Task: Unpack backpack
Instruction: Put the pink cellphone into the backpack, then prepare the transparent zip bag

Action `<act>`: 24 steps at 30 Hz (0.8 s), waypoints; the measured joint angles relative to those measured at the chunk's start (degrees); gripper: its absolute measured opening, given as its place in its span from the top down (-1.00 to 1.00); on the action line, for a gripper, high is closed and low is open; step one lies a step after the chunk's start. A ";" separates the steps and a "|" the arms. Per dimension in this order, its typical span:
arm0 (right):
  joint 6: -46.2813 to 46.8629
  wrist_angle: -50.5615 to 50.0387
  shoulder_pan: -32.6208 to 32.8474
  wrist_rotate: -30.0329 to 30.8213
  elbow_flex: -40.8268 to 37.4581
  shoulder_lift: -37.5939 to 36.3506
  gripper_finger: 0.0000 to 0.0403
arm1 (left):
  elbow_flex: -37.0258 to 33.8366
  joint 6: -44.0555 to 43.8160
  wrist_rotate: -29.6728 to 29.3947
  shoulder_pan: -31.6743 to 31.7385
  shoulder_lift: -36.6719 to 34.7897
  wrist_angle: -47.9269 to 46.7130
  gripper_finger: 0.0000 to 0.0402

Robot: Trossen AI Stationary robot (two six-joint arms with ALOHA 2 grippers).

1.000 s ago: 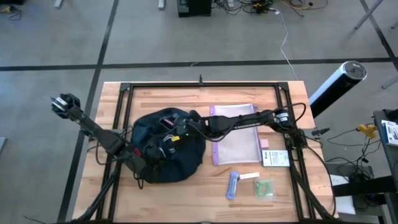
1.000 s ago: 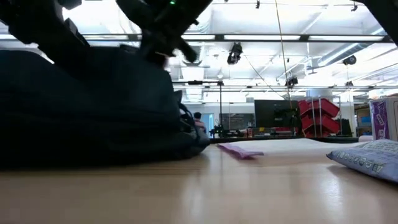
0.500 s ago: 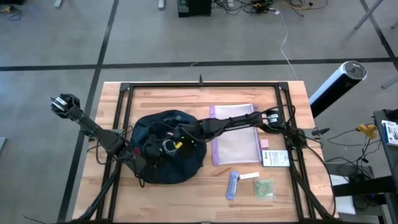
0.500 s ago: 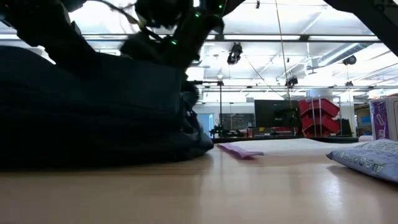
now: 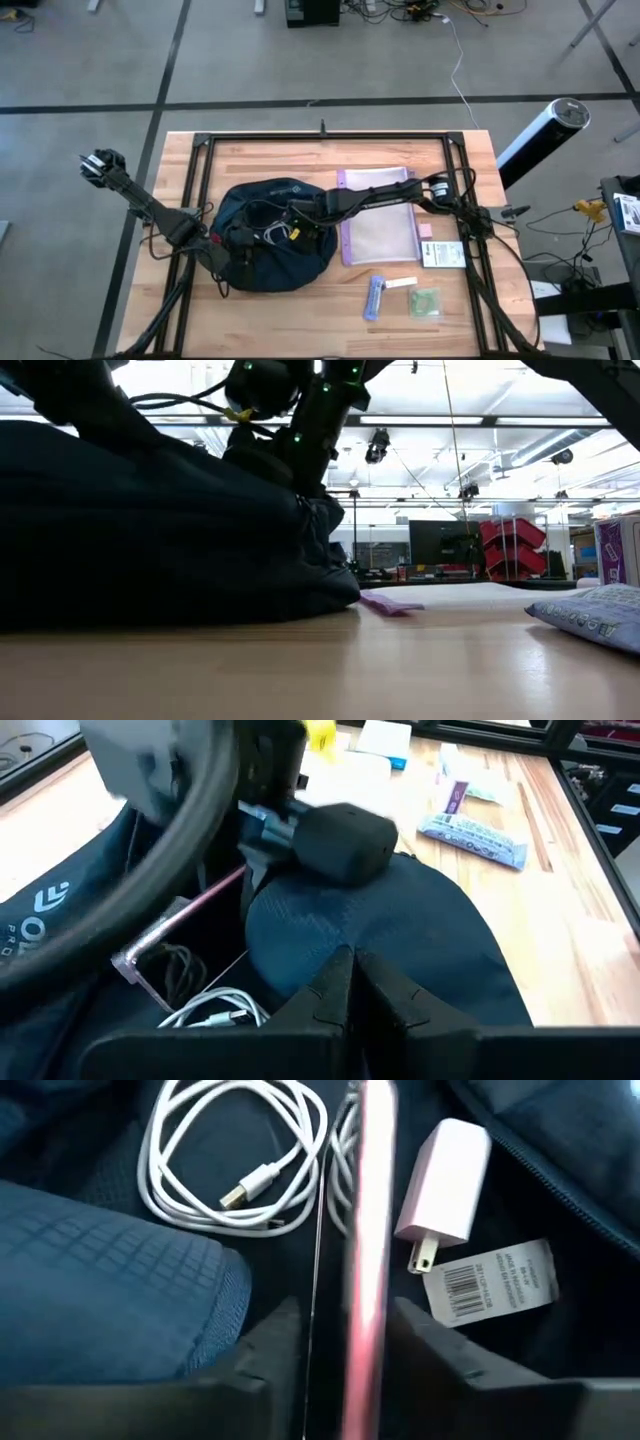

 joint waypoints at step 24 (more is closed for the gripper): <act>20.71 -19.18 16.01 14.48 4.98 -19.96 -0.42 | -7.28 -12.48 -7.26 0.52 6.87 -0.20 1.00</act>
